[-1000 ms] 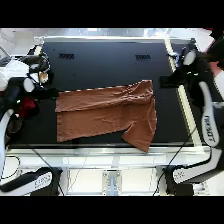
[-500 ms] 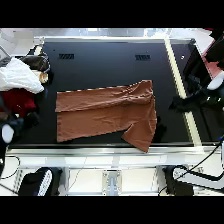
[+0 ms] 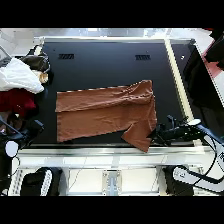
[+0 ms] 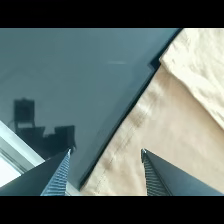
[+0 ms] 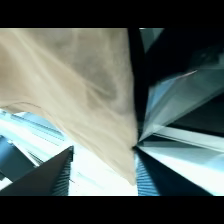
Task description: Fold the shirts.
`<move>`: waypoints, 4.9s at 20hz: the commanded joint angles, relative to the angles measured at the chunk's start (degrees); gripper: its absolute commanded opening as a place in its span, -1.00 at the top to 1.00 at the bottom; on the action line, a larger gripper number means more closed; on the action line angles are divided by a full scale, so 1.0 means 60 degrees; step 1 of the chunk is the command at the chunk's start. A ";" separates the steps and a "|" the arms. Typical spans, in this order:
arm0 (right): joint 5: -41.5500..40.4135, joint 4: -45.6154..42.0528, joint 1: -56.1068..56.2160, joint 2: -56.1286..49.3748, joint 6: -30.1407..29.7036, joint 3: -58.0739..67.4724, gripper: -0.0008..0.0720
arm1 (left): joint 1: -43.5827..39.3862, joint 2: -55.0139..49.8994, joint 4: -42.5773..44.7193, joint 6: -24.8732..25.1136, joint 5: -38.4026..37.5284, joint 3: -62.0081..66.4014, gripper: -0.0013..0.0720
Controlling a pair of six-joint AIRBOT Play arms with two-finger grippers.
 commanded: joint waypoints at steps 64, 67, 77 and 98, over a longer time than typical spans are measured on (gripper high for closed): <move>-0.3228 -0.0856 0.2667 -0.4036 0.0652 0.8284 0.95 | -0.1151 -1.1945 -0.2062 0.5694 0.1905 0.8371 0.94; -0.3093 -0.0860 0.2663 -0.4014 0.0645 0.8357 0.94 | -0.1249 -1.1868 -0.2062 0.5727 0.1938 0.8375 0.09; 0.0936 -0.2218 0.1231 -0.1588 0.0550 1.1938 0.41 | -0.1410 -0.8404 -0.2065 0.5836 0.3187 0.8429 -0.54; 0.0433 0.0605 -0.0546 -0.4885 -0.0204 0.8899 -0.92 | -0.5384 -1.3176 -0.2062 0.7879 -0.2218 1.3686 -0.54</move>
